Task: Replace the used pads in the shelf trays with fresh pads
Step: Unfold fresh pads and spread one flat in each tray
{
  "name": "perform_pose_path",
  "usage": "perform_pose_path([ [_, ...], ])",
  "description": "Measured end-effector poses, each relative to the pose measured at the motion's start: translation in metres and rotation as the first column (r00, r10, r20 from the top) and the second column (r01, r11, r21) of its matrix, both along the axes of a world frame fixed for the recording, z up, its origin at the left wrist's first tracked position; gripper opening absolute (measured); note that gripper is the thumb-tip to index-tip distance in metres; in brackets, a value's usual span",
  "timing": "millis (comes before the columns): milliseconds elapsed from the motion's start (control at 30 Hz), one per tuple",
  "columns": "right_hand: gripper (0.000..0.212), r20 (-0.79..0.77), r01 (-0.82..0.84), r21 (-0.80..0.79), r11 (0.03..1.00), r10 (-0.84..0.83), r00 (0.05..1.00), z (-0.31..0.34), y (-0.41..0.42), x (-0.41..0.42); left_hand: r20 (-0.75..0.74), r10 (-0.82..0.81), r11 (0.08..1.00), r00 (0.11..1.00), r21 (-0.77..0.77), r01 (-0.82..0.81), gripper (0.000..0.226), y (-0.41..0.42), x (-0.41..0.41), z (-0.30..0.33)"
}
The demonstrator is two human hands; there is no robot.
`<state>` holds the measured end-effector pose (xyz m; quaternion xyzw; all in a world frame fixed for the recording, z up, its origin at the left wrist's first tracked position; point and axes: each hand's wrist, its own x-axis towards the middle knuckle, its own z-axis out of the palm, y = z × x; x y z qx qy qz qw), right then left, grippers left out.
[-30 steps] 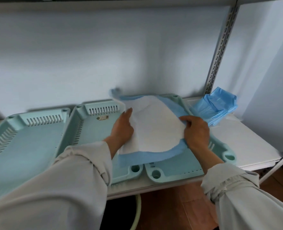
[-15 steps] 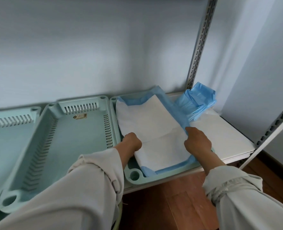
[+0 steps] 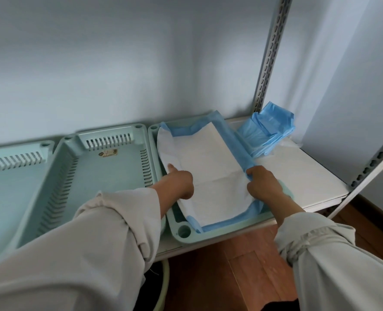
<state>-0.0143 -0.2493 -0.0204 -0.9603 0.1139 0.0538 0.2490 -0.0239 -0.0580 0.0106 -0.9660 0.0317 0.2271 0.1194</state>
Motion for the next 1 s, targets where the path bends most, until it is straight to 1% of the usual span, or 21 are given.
perform_pose_path([
  [100, 0.045, 0.005, -0.028, -0.056, 0.998, 0.029, 1.0, 0.0, 0.005, -0.001, 0.114, -0.131, 0.988, 0.985, -0.07, 0.14, 0.049, -0.005, -0.004, -0.009],
  [167, 0.048, 0.014, -0.04, -0.064, 0.997, 0.041, 0.999, 0.002, 0.006, -0.001, 0.094, -0.197, 0.972, 0.976, -0.112, 0.207, 0.047, -0.007, -0.004, -0.019],
  [300, 0.044, 0.009, -0.039, -0.125, 0.991, 0.04, 0.999, 0.001, 0.006, -0.002, -0.015, -0.164, 0.983, 0.986, -0.083, 0.162, 0.046, -0.001, -0.005, -0.035],
  [367, 0.04, 0.009, -0.035, -0.181, 0.983, 0.037, 0.999, 0.001, 0.005, -0.002, -0.024, -0.167, 0.983, 0.986, -0.078, 0.165, 0.049, 0.002, -0.005, -0.039],
  [467, 0.038, -0.048, -0.076, -0.282, 0.956, 0.064, 0.997, -0.002, 0.004, -0.005, -0.016, -0.193, 0.98, 0.981, -0.044, 0.192, 0.067, 0.0, -0.007, -0.041],
  [533, 0.039, -0.066, -0.134, -0.384, 0.914, 0.117, 0.991, 0.001, 0.008, -0.007, -0.016, -0.215, 0.977, 0.977, 0.005, 0.215, 0.074, -0.001, -0.008, -0.042],
  [600, 0.038, 0.024, -0.178, -0.51, 0.842, 0.221, 0.975, 0.011, 0.015, -0.004, -0.022, -0.228, 0.973, 0.973, 0.032, 0.229, 0.078, -0.001, -0.006, -0.044],
  [633, 0.036, 0.098, -0.171, -0.52, 0.837, 0.257, 0.961, 0.015, 0.019, -0.002, -0.023, -0.231, 0.972, 0.973, 0.036, 0.232, 0.08, 0.0, -0.005, -0.045],
  [667, 0.034, 0.146, -0.178, -0.473, 0.863, 0.276, 0.95, 0.017, 0.025, 0.0, -0.022, -0.232, 0.972, 0.973, 0.038, 0.232, 0.082, 0.0, -0.004, -0.045],
  [700, 0.031, 0.137, -0.215, -0.343, 0.914, 0.275, 0.952, 0.016, 0.031, 0.0, -0.015, -0.23, 0.973, 0.973, 0.031, 0.231, 0.083, 0.001, -0.004, -0.045],
  [733, 0.027, 0.06, -0.267, -0.165, 0.949, 0.28, 0.958, 0.012, 0.037, -0.001, -0.004, -0.225, 0.974, 0.974, 0.02, 0.225, 0.083, 0.001, -0.004, -0.046],
  [767, 0.025, -0.083, -0.313, 0.005, 0.95, 0.313, 0.946, 0.005, 0.042, -0.004, 0.004, -0.217, 0.976, 0.976, 0.008, 0.217, 0.084, 0.002, -0.004, -0.047],
  [800, 0.027, -0.238, -0.34, 0.106, 0.935, 0.355, 0.904, -0.002, 0.044, -0.007, 0.004, -0.207, 0.978, 0.978, -0.004, 0.207, 0.085, 0.003, -0.004, -0.047],
  [833, 0.029, -0.346, -0.354, 0.112, 0.929, 0.37, 0.862, -0.008, 0.042, -0.008, -0.002, -0.2, 0.98, 0.98, -0.015, 0.2, 0.087, 0.004, -0.004, -0.048],
  [867, 0.03, -0.382, -0.362, 0.038, 0.931, 0.348, 0.856, -0.01, 0.036, -0.007, -0.008, -0.196, 0.98, 0.981, -0.027, 0.196, 0.088, 0.005, -0.004, -0.048],
  [967, 0.032, -0.339, -0.306, -0.287, 0.908, 0.203, 0.919, -0.01, 0.016, -0.006, 0.003, -0.197, 0.978, 0.98, -0.068, 0.197, 0.085, 0.007, -0.003, -0.05],
  [1000, 0.034, -0.33, -0.284, -0.348, 0.893, 0.167, 0.929, -0.01, 0.014, -0.007, 0.004, -0.19, 0.978, 0.982, -0.082, 0.19, 0.084, 0.005, -0.004, -0.049],
])
